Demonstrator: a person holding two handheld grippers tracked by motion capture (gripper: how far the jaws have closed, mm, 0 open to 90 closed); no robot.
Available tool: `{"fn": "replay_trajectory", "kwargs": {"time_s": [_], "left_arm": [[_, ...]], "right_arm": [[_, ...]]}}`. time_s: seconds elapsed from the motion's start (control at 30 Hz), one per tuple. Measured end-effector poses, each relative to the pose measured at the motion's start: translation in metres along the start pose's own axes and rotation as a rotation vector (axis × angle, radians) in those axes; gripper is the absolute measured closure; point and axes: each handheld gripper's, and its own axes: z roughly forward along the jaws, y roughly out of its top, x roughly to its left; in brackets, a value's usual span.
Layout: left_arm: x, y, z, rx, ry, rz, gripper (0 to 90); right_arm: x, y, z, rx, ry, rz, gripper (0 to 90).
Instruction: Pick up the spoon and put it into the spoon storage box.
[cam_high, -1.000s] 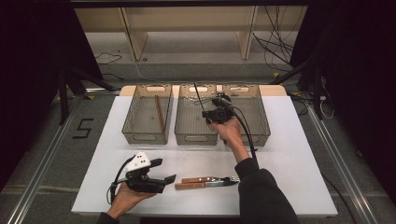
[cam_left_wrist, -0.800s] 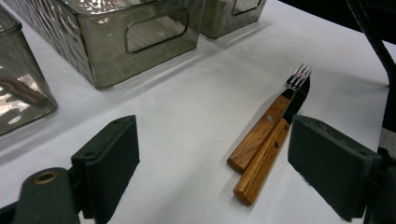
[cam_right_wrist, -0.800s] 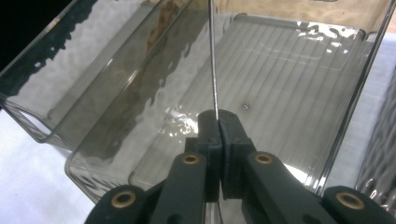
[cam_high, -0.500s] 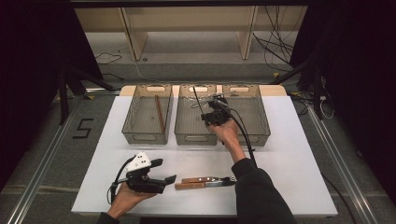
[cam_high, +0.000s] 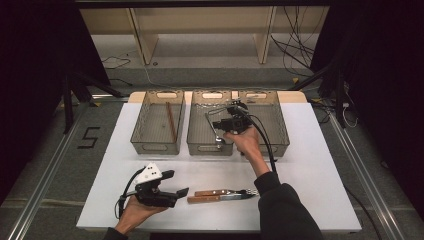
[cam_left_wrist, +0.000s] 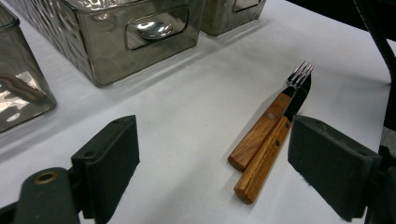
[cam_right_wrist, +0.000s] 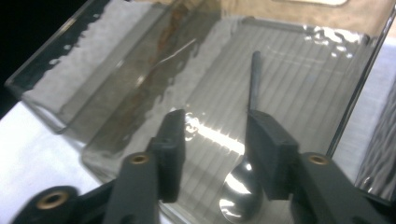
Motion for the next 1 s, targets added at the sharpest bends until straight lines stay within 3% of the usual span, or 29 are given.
{"fn": "replay_trajectory", "kwargs": {"time_s": [0.27, 0.53, 0.73, 0.8, 1.0], "left_arm": [[-0.001, 0.000, 0.001, 0.012, 0.002, 0.000, 16.2], [-0.001, 0.000, 0.001, 0.019, 0.005, 0.005, 16.2], [-0.002, 0.000, 0.003, 0.029, 0.003, 0.009, 16.2], [-0.002, 0.000, 0.003, 0.028, 0.003, 0.012, 16.2], [-0.002, 0.001, 0.002, 0.015, 0.002, 0.009, 16.2]], "right_arm": [[0.016, -0.021, -0.042, -0.088, 0.114, -0.075, 41.2], [0.029, -0.061, -0.080, -0.135, 0.164, -0.188, 36.8], [0.033, -0.094, -0.095, -0.098, 0.155, -0.290, 33.7], [0.033, -0.102, -0.098, -0.093, 0.163, -0.304, 33.4], [0.039, -0.111, -0.100, -0.053, 0.189, -0.356, 32.0]]}}
